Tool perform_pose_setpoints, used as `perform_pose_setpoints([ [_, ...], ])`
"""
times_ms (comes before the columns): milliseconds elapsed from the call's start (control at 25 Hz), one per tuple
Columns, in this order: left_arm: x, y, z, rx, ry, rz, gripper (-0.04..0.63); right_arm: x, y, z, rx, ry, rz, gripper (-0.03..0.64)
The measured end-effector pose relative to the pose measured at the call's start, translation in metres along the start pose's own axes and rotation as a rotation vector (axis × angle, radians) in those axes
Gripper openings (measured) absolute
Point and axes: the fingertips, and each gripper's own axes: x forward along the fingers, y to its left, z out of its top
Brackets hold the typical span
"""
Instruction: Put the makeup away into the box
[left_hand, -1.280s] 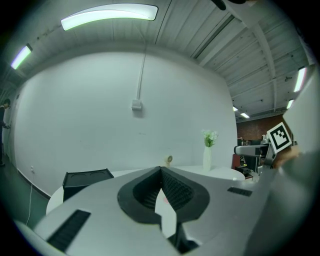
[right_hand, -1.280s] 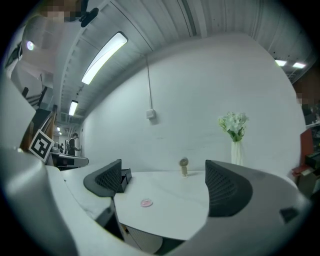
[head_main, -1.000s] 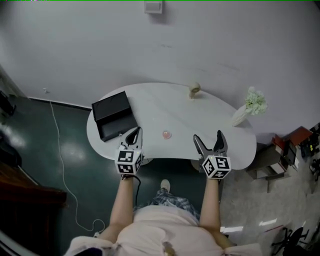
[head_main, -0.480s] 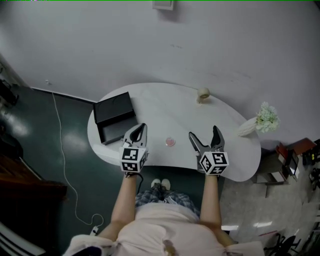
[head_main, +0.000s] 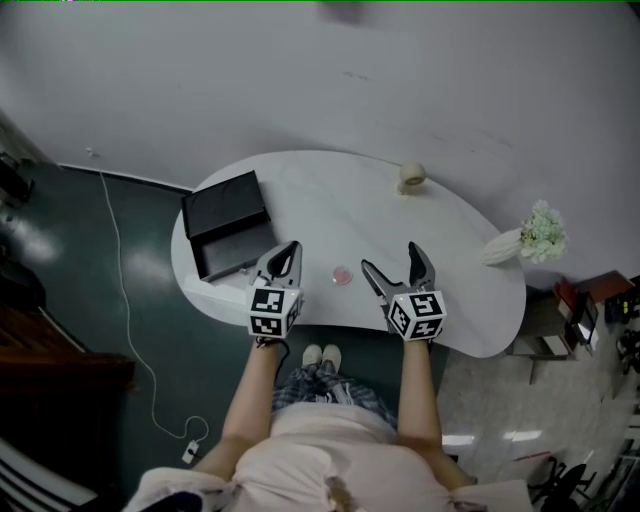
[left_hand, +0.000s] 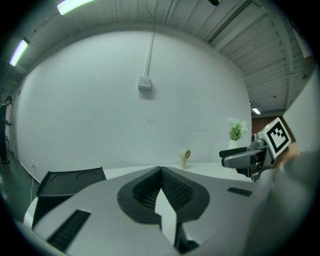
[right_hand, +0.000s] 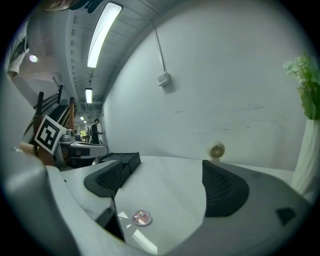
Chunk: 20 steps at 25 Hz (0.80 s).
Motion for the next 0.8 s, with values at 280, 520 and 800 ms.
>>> perform_pose_setpoints([
  [280,0.015,-0.011,-0.035,-0.023,0.07,-0.02,0.025,0.034,0.031,-0.05,-0.04,0.163,0.103,0.508],
  [520,0.022,-0.012,-0.063,-0.051,0.12,-0.015,0.025,0.055,0.053,-0.101,-0.088,0.325,0.173,0.486],
  [800,0.016,-0.007,-0.083,-0.076,0.149,-0.014,0.025,0.07,0.071,-0.149,-0.151,0.483,0.206,0.448],
])
